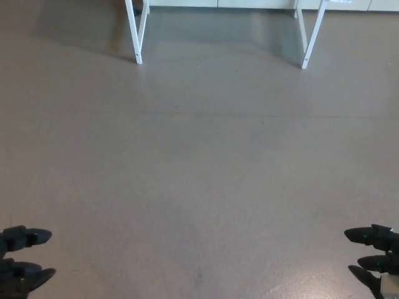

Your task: The robot walk towards a table in front and then pushes a layer of a file tray back to its original position using its right hand

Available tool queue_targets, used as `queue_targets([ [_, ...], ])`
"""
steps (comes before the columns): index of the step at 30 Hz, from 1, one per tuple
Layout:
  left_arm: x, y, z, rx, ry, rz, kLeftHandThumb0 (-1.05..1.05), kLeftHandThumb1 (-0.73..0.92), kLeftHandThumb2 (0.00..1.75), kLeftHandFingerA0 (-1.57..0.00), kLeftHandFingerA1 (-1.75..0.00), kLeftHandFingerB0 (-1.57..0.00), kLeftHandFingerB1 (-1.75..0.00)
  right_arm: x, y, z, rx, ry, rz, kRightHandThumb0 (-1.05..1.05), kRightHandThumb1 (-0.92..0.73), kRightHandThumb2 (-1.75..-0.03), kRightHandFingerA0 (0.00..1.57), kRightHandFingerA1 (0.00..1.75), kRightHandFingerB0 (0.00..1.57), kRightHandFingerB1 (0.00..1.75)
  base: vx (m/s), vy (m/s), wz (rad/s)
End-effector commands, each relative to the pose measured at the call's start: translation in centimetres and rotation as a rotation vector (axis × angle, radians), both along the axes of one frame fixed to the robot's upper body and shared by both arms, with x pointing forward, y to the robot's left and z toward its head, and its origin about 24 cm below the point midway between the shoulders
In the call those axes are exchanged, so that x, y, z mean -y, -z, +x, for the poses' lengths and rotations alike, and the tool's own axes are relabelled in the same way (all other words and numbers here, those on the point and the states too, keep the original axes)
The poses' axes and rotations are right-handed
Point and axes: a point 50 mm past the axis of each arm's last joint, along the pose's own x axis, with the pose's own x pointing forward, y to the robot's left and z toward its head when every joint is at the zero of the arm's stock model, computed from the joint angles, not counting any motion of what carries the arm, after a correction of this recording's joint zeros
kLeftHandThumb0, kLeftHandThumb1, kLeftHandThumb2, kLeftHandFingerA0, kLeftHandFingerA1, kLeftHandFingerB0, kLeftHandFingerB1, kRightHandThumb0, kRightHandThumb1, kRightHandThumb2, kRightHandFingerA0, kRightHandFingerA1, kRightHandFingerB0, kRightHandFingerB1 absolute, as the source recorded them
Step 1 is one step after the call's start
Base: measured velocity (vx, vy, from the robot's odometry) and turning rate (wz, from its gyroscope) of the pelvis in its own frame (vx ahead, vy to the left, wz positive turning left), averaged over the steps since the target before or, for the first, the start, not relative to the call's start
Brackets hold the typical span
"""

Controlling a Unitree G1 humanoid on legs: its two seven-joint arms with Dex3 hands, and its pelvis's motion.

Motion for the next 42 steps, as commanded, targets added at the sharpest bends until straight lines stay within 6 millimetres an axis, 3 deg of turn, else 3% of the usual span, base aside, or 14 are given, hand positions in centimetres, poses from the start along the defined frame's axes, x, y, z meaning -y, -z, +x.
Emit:
queue_targets([
  [1, -0.4, -0.4, -0.1, 0.009, 0.043, 0.002, -0.5, 0.43, 0.71, -0.59, -0.49, -0.42, -0.44, 0.5, -0.1, -0.4, -0.018, -0.019, -0.022, -0.27, -0.62, -0.58, 0.56, 0.44, 0.43, 0.42, 0.0, 0.0, 0.0],
  [17, -0.4, -0.1, -0.4, -0.002, 0.043, 0.0, -0.49, 0.43, 0.7, -0.58, -0.49, -0.42, -0.44, 0.5, 0.1, -0.8, -0.026, -0.032, -0.025, -0.28, -0.62, -0.58, 0.55, 0.43, 0.43, 0.42, 0.08, -0.004, 0.02],
  [29, -0.4, 2.3, -5.2, -0.108, 0.057, -0.001, -0.5, 0.43, 0.71, -0.59, -0.49, -0.42, -0.44, 0.6, 2.6, -5.7, -0.131, -0.025, -0.003, -0.26, -0.62, -0.58, 0.56, 0.45, 0.42, 0.42, 0.15, 0.197, -0.13],
  [33, -0.4, 2.4, -5.4, -0.115, 0.054, -0.006, -0.5, 0.43, 0.71, -0.59, -0.49, -0.42, -0.44, 0.6, 2.7, -6.0, -0.132, -0.029, -0.003, -0.26, -0.62, -0.58, 0.56, 0.45, 0.42, 0.42, 0.2, 0.016, 0.07],
  [34, -0.3, 2.7, -6.3, -0.134, 0.057, -0.003, -0.49, 0.43, 0.71, -0.6, -0.5, -0.42, -0.44, 0.6, 3.2, -7.0, -0.154, -0.017, 0.007, -0.25, -0.61, -0.58, 0.56, 0.45, 0.43, 0.43, 0.17, -0.073, 0.1],
  [42, -0.3, 3.2, -7.8, -0.182, 0.057, 0.001, -0.48, 0.44, 0.7, -0.58, -0.49, -0.41, -0.44, 0.5, 4.0, -8.5, -0.183, -0.029, 0.004, -0.26, -0.62, -0.58, 0.55, 0.45, 0.43, 0.43, 0.26, -0.173, 0.21],
])
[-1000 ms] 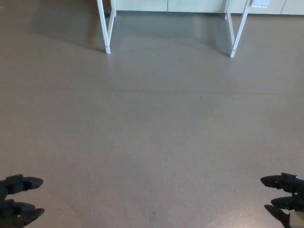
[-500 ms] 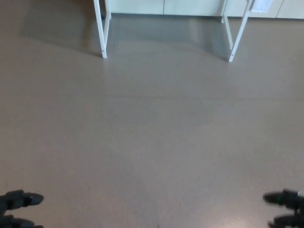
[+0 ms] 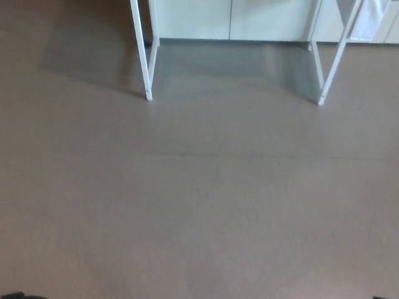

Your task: The robot walk towards a table in front and then pushes a layer of a file tray back to its original position using its right hand

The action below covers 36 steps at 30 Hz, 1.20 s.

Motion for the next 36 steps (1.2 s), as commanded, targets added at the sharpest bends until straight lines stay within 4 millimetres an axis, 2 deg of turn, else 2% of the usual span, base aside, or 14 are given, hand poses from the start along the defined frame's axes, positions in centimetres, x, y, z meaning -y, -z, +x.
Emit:
queue_targets([
  [1, -0.1, 0.0, -0.7, -0.012, 0.023, 0.022, -0.49, 0.44, 0.71, -0.59, -0.49, -0.42, -0.44, 0.3, 0.1, -0.7, 0.009, -0.011, -0.022, -0.26, -0.62, -0.58, 0.55, 0.45, 0.43, 0.43, 0.33, -0.193, 0.43],
  [12, -0.1, 0.2, -1.3, -0.02, 0.029, 0.038, -0.51, 0.43, 0.72, -0.62, -0.51, -0.43, -0.45, 0.2, 0.6, -1.3, -0.003, -0.014, -0.012, -0.25, -0.62, -0.58, 0.53, 0.44, 0.43, 0.43, 0.24, -0.042, -0.06],
  [24, -0.2, -0.1, -0.3, 0.003, 0.027, 0.045, -0.51, 0.43, 0.72, -0.62, -0.51, -0.43, -0.45, 0.1, 0.1, -0.1, 0.024, -0.029, -0.023, -0.28, -0.62, -0.58, 0.56, 0.45, 0.43, 0.42, 0.29, 0.109, -0.01],
  [36, -0.3, -0.6, 0.7, 0.021, 0.046, 0.061, -0.51, 0.44, 0.72, -0.6, -0.5, -0.42, -0.44, 0.0, -0.3, 0.9, 0.044, -0.014, -0.004, -0.25, -0.62, -0.58, 0.55, 0.45, 0.42, 0.43, 0.25, -0.177, 0.06],
])
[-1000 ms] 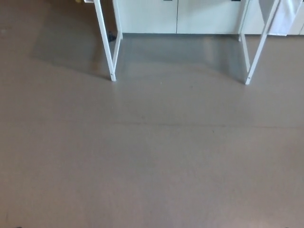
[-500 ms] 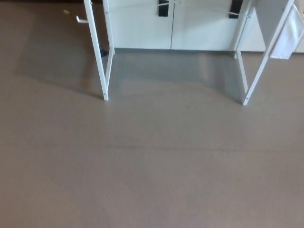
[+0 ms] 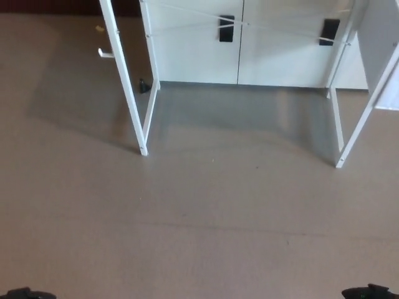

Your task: The robot walk towards a table in front and then pushes a layer of a file tray back to its original position using its right hand

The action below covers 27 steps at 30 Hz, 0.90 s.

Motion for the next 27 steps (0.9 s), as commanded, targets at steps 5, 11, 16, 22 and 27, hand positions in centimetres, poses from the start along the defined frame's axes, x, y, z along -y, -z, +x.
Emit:
queue_targets([
  [5, -0.68, -0.36, 0.12, -0.007, -0.003, 0.022, -0.5, 0.44, 0.71, -0.6, -0.49, -0.41, -0.44, 0.26, 0.17, -0.17, -0.017, 0.023, 0.005, -0.25, -0.61, -0.58, 0.55, 0.45, 0.43, 0.43, 0.23, 0.024, -0.1],
  [11, -0.62, -0.38, 0.23, -0.007, 0.007, 0.024, -0.5, 0.44, 0.71, -0.6, -0.49, -0.42, -0.44, 0.35, 0.04, -0.27, -0.014, 0.017, 0.003, -0.26, -0.62, -0.58, 0.55, 0.45, 0.43, 0.43, 0.29, 0.124, -0.1],
  [16, -0.68, -0.45, 0.3, -0.008, 0.0, 0.006, -0.49, 0.44, 0.71, -0.59, -0.49, -0.41, -0.44, 0.36, 0.11, -0.14, -0.02, 0.02, 0.005, -0.26, -0.62, -0.58, 0.54, 0.44, 0.44, 0.43, 0.22, 0.024, 0.09],
  [22, -0.76, -0.52, 0.49, -0.005, 0.007, 0.018, -0.5, 0.45, 0.72, -0.59, -0.5, -0.41, -0.44, 0.24, -0.08, 0.08, -0.011, 0.005, -0.004, -0.26, -0.62, -0.58, 0.55, 0.45, 0.45, 0.44, 0.18, -0.142, 0.14],
  [27, -0.7, -0.49, 0.53, -0.003, 0.004, 0.015, -0.5, 0.45, 0.72, -0.6, -0.5, -0.41, -0.44, 0.33, -0.08, 0.05, -0.013, 0.004, -0.002, -0.26, -0.63, -0.58, 0.55, 0.45, 0.44, 0.43, 0.29, -0.289, 0.23],
])
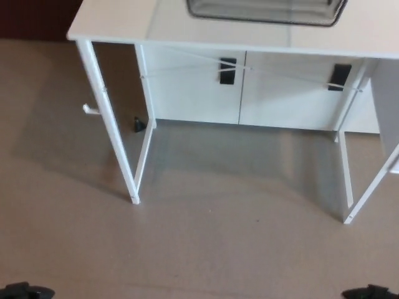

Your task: The robot walk towards a table in front and then pushes a layer of a file tray back to its original position using its right hand

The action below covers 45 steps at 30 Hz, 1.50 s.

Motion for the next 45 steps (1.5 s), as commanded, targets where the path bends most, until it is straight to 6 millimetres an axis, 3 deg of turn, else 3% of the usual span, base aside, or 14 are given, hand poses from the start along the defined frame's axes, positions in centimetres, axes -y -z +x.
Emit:
queue_targets([
  [1, -0.39, -0.11, -0.15, -0.01, -0.003, 0.005, -0.5, 0.45, 0.72, -0.6, -0.5, -0.41, -0.44, 0.21, 0.08, -0.3, -0.018, 0.005, -0.001, -0.26, -0.63, -0.58, 0.55, 0.45, 0.44, 0.43, 0.13, -0.152, -0.01],
  [18, -0.34, -0.25, 0.23, -0.005, 0.007, 0.023, -0.51, 0.44, 0.72, -0.6, -0.5, -0.41, -0.44, 0.22, -0.06, -0.09, -0.015, -0.007, -0.014, -0.27, -0.62, -0.58, 0.55, 0.45, 0.46, 0.43, 0.16, 0.046, -0.01],
  [34, -0.42, -0.26, 0.27, -0.006, -0.001, 0.02, -0.5, 0.45, 0.72, -0.6, -0.5, -0.41, -0.44, 0.09, -0.2, 0.05, -0.018, -0.021, -0.019, -0.28, -0.64, -0.58, 0.56, 0.46, 0.49, 0.44, 0.21, -0.168, 0.05],
  [45, -0.4, -0.38, 0.42, -0.003, 0.009, 0.022, -0.5, 0.45, 0.72, -0.61, -0.5, -0.41, -0.44, 0.14, -0.16, 0.23, -0.025, -0.022, -0.03, -0.3, -0.63, -0.58, 0.56, 0.45, 0.5, 0.44, 0.35, 0.145, -0.15],
])
